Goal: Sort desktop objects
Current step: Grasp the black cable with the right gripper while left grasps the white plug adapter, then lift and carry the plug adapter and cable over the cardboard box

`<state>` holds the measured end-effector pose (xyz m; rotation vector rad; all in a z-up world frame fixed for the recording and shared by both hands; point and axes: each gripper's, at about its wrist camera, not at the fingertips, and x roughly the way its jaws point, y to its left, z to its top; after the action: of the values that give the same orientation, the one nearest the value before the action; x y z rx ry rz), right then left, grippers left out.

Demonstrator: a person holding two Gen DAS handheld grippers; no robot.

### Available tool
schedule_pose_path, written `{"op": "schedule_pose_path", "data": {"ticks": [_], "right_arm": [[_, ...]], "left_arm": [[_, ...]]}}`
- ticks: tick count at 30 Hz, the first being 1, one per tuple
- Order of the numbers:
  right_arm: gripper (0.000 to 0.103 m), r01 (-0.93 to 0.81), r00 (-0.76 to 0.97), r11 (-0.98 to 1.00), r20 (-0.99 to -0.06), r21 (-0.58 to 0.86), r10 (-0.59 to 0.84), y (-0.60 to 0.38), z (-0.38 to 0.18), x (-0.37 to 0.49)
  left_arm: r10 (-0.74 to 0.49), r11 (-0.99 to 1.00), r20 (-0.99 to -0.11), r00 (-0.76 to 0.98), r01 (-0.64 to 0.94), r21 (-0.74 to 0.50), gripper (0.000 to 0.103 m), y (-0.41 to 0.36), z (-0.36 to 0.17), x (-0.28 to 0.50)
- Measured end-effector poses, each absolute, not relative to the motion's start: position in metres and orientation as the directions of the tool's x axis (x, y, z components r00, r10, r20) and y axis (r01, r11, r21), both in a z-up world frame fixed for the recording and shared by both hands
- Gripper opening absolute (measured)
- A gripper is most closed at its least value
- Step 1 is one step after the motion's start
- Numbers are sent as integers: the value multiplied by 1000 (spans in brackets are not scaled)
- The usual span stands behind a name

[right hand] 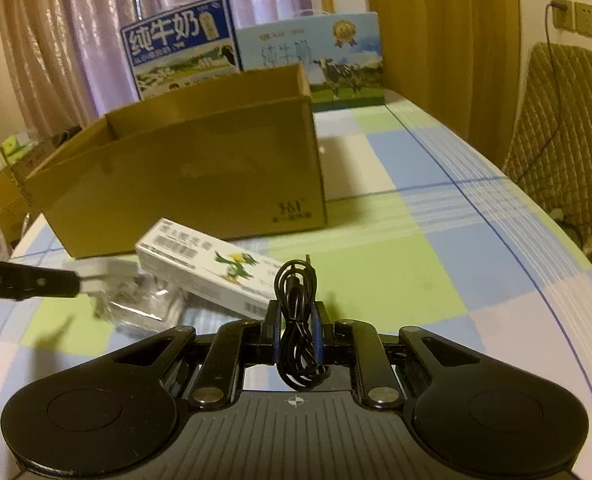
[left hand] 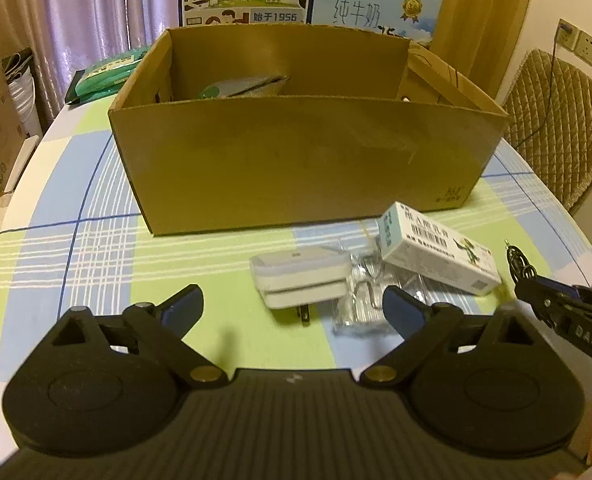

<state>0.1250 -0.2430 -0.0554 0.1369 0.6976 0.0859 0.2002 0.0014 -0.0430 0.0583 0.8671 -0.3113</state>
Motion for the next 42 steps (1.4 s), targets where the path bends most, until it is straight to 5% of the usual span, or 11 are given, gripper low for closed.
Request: {"op": "schedule_pose_path", "data": {"ticks": [10, 24, 42], "right_arm": [[12, -60, 768, 984, -622, 170, 154, -235, -54, 132], [12, -60, 765, 977, -619, 203, 176, -235, -53, 138], [12, -97, 764, 969, -607, 227, 219, -230, -34, 113]], "left_arm": [[-242, 957, -766, 596, 276, -88, 91, -9, -55, 229], [-207, 960, -803, 559, 274, -57, 61, -14, -78, 247], [-230, 952, -795, 561, 299, -64, 60, 19, -64, 141]]}}
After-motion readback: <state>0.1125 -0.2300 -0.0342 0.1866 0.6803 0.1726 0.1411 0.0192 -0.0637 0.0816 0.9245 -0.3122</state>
